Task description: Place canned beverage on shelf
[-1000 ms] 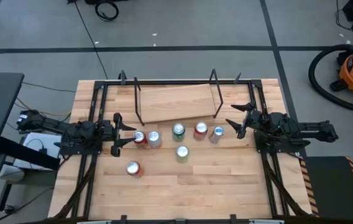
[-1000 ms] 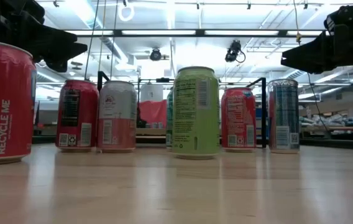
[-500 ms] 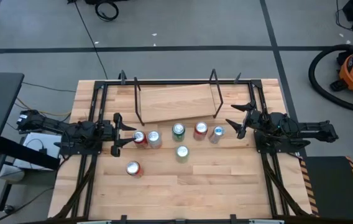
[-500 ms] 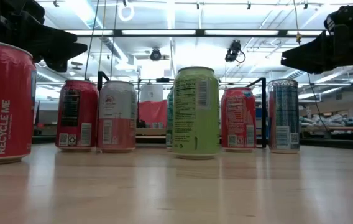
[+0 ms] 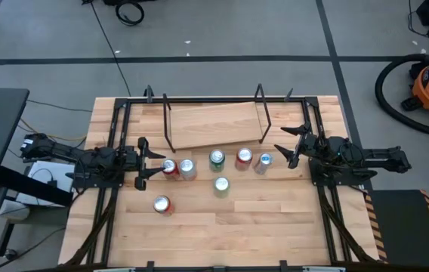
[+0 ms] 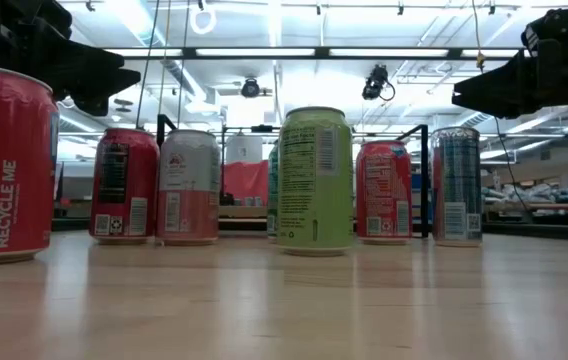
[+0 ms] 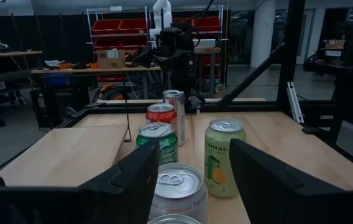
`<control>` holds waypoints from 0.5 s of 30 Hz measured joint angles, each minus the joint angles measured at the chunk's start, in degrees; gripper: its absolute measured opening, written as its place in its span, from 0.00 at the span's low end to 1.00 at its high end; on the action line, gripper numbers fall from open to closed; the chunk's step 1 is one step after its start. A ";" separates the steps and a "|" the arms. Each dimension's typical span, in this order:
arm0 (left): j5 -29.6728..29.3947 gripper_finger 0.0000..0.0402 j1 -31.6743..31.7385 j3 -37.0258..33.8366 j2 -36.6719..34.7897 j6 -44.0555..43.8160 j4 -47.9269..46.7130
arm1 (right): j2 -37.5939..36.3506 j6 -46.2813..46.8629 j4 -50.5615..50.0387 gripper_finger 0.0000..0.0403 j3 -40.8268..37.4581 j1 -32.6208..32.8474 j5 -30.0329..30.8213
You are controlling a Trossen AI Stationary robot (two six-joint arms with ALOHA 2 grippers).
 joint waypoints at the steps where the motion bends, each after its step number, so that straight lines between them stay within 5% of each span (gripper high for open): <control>1: 0.00 0.51 0.00 -0.02 0.00 0.00 0.02 | 0.01 0.00 -0.01 0.89 0.00 0.01 -0.01; 15: 0.00 0.51 0.00 -0.01 0.01 -0.33 0.59 | 0.01 0.01 -0.01 0.89 -0.02 -0.01 0.02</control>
